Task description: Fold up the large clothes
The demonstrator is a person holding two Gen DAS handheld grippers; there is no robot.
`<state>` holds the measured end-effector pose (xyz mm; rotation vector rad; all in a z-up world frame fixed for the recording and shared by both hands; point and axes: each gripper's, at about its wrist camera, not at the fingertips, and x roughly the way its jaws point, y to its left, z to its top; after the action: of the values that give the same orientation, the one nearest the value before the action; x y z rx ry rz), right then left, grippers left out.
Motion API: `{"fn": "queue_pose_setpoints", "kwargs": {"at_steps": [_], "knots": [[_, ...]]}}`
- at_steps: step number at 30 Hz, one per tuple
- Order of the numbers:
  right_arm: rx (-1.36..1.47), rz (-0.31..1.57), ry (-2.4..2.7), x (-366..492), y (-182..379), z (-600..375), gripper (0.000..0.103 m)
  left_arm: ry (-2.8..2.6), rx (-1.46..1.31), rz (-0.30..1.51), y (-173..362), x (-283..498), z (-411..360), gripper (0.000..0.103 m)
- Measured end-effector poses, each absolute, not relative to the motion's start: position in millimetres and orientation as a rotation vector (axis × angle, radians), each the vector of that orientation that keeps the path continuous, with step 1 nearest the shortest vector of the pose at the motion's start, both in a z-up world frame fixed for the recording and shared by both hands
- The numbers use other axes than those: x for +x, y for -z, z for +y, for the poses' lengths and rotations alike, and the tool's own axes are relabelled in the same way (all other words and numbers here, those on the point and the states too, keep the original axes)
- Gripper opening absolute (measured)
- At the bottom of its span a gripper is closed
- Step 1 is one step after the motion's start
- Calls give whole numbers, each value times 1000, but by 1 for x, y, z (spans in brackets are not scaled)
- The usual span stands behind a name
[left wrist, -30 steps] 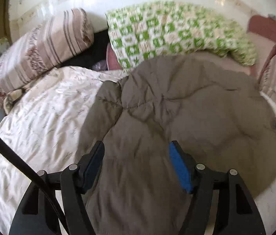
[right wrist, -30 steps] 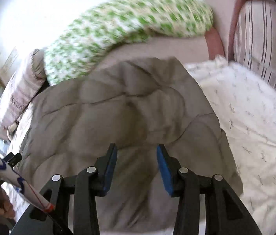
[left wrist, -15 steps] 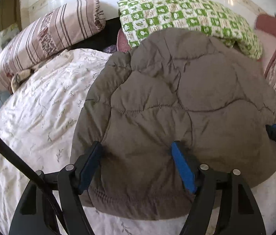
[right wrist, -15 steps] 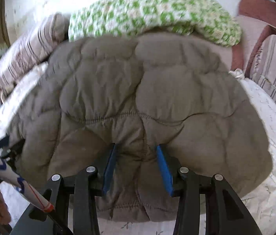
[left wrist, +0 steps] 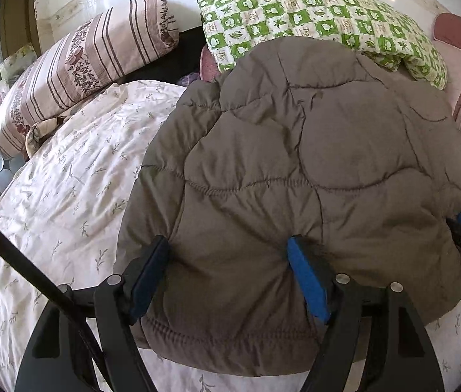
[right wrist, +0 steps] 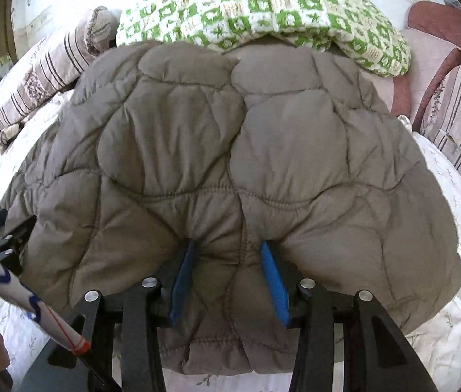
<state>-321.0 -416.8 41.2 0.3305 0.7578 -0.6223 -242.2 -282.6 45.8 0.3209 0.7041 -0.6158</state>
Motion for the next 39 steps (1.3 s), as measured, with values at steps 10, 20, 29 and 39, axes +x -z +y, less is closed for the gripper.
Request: {"fn": "queue_pose_setpoints", "kwargs": {"at_steps": [10, 20, 29, 39], "knots": [[345, 639, 783, -370, -80, -448, 48, 619, 313, 712, -47, -242, -282, 75], [587, 739, 841, -387, -35, -494, 48, 614, 318, 706, -46, -242, -282, 75], [572, 714, 820, -399, -47, -493, 48, 618, 313, 720, -48, -242, -282, 75], [636, 627, 966, -453, -65, -520, 51, 658, 273, 777, -59, -236, -271, 75]]}}
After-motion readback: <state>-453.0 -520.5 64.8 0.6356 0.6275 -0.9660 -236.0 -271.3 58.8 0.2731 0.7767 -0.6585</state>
